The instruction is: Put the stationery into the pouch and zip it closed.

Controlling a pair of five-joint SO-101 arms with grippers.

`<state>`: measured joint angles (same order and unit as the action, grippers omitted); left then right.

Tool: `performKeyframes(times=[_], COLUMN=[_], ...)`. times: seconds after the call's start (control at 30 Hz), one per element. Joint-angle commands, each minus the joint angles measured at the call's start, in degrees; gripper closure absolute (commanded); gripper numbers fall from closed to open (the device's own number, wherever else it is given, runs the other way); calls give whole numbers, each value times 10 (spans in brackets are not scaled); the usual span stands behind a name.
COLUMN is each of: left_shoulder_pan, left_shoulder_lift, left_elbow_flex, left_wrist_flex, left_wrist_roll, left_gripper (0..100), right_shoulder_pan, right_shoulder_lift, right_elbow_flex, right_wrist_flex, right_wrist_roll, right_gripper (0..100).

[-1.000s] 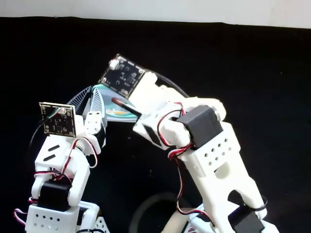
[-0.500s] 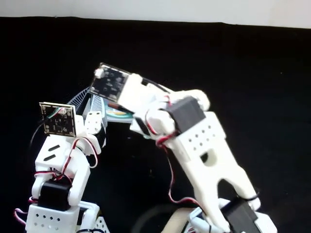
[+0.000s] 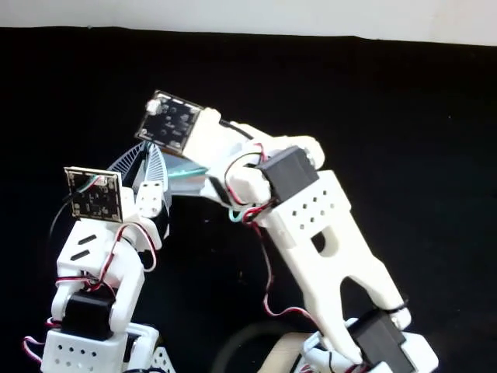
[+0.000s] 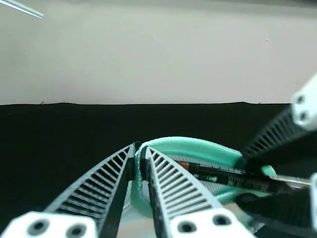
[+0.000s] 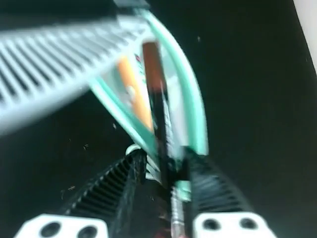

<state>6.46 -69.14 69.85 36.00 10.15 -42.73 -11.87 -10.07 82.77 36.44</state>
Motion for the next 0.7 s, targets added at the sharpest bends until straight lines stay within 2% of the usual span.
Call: performKeyframes(times=[0.0,0.27,0.67], left_shoulder_pan=[15,14,13], left_shoulder_lift=[45,45,45], left_elbow_flex=[73,74,75], left_wrist_flex=[9,9,9], left_wrist_roll=[5,5,5], left_gripper=[993,993,993], right_shoulder_pan=[-10,-8,3], right_shoulder_lift=[-4,-5,-5], right_elbow_flex=[-38,-94,-316], right_wrist_flex=[-18,-8,160], right_wrist_roll=[-52,-57,-58], right_gripper=[732,732,732])
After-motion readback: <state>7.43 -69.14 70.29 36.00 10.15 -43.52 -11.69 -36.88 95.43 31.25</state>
